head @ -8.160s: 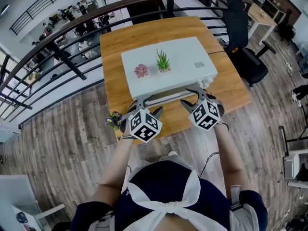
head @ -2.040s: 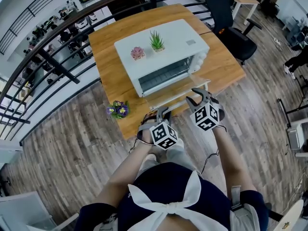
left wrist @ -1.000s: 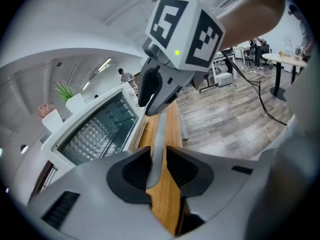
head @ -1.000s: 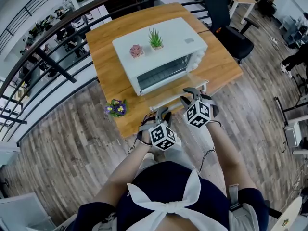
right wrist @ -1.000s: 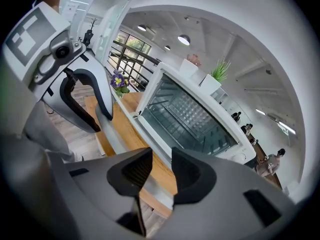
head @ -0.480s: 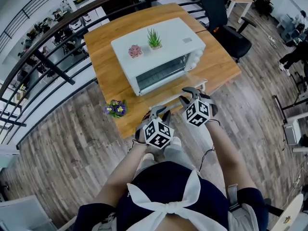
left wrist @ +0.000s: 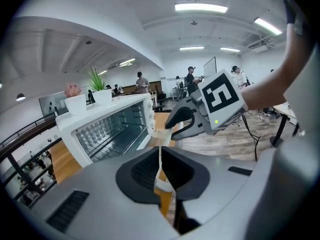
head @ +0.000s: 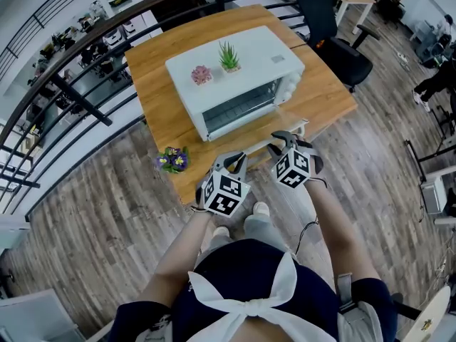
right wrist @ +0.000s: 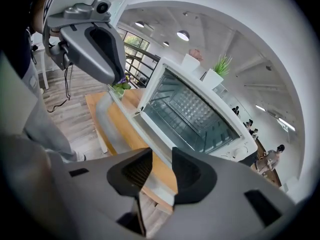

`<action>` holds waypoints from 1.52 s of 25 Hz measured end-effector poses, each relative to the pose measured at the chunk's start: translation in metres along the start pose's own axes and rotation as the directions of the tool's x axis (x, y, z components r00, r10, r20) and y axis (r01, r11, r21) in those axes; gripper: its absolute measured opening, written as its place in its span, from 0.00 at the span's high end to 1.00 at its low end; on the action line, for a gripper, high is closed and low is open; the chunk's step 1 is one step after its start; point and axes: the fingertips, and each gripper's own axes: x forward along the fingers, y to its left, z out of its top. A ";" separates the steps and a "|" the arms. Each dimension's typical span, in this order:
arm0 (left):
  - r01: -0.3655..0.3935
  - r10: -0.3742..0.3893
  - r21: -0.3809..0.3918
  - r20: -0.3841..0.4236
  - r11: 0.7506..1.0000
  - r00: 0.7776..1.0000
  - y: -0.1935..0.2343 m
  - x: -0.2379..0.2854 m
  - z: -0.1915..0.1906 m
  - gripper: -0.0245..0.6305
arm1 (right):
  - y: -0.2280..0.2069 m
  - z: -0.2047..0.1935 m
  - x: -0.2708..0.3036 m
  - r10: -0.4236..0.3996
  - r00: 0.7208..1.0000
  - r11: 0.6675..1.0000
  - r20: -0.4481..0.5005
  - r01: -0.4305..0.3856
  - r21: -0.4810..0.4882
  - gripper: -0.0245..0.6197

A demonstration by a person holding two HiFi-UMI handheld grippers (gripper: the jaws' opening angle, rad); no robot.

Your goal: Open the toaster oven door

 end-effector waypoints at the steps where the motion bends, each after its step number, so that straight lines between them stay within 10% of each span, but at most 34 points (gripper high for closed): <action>1: -0.004 0.004 -0.010 0.001 1.000 1.000 0.003 -0.001 0.000 0.92 | 0.000 -0.001 0.000 0.001 1.000 1.000 -0.001 -0.001 0.001 0.77; 38: -0.047 0.045 -0.129 -0.020 0.991 0.999 0.035 -0.007 -0.017 0.93 | 0.030 -0.030 0.005 0.072 0.996 0.997 -0.048 -0.071 0.020 0.75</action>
